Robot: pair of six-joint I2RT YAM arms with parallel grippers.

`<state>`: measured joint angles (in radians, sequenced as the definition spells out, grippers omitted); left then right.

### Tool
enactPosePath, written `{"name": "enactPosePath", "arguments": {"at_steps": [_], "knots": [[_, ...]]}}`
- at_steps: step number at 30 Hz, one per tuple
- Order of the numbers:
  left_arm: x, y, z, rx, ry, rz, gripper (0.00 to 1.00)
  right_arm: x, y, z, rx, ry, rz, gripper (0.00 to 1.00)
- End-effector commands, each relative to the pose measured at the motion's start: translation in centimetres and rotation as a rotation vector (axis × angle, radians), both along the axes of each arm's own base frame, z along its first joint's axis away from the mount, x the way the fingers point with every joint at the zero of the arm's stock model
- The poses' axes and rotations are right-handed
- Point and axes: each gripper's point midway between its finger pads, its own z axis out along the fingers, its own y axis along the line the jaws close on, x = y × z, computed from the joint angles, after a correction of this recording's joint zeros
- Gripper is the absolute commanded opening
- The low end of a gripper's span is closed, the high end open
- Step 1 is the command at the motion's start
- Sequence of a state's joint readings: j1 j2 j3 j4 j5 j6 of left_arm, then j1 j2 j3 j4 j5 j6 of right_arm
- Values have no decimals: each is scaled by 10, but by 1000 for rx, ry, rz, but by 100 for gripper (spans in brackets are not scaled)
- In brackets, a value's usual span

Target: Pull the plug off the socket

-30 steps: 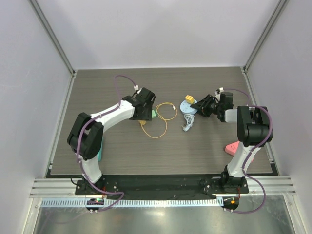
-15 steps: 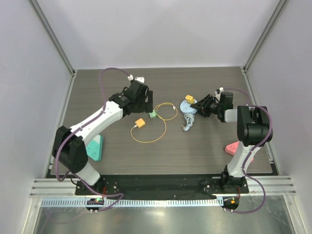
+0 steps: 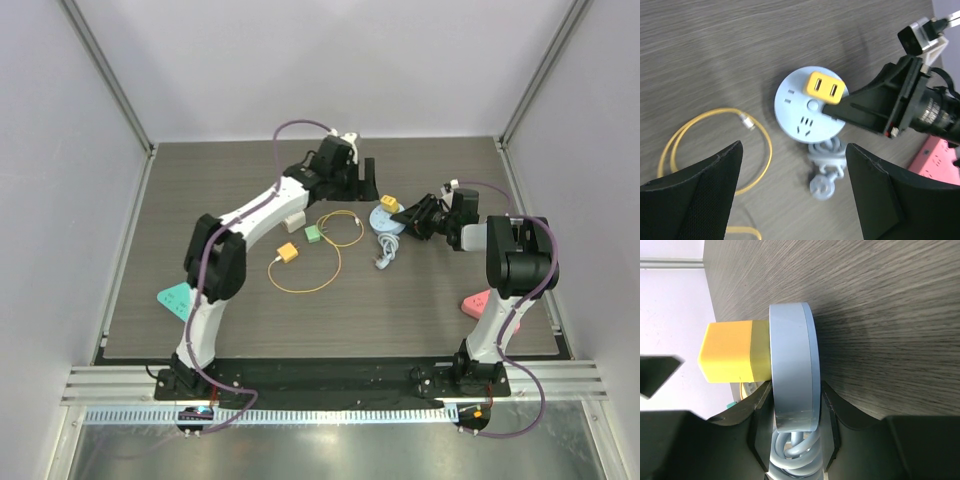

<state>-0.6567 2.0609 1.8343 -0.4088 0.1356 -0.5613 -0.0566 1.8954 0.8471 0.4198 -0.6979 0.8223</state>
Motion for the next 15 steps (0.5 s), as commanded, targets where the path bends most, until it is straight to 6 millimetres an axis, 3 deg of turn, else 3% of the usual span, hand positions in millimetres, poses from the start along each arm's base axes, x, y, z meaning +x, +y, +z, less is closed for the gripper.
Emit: {"name": "enactPosePath", "arguments": {"at_steps": [1, 2, 3, 4, 8, 15], "knots": [[6, -51, 0, -15, -80, -96, 84, 4, -4, -4, -19, -6, -2, 1], [10, -59, -19, 6, -71, -95, 86, 3, -3, -6, -19, -3, 2, 1], [13, -63, -8, -3, -99, -82, 87, 3, -3, -6, -21, -7, 3, 1], [17, -69, -22, 5, -98, -75, 88, 3, -3, -6, -19, -5, 5, 1], [35, -84, -32, -40, -144, -55, 90, 3, -1, -8, -2, -2, 18, 1], [41, -89, -55, -24, -140, -33, 82, 4, 0, -3, -1, -16, 20, 1]]}}
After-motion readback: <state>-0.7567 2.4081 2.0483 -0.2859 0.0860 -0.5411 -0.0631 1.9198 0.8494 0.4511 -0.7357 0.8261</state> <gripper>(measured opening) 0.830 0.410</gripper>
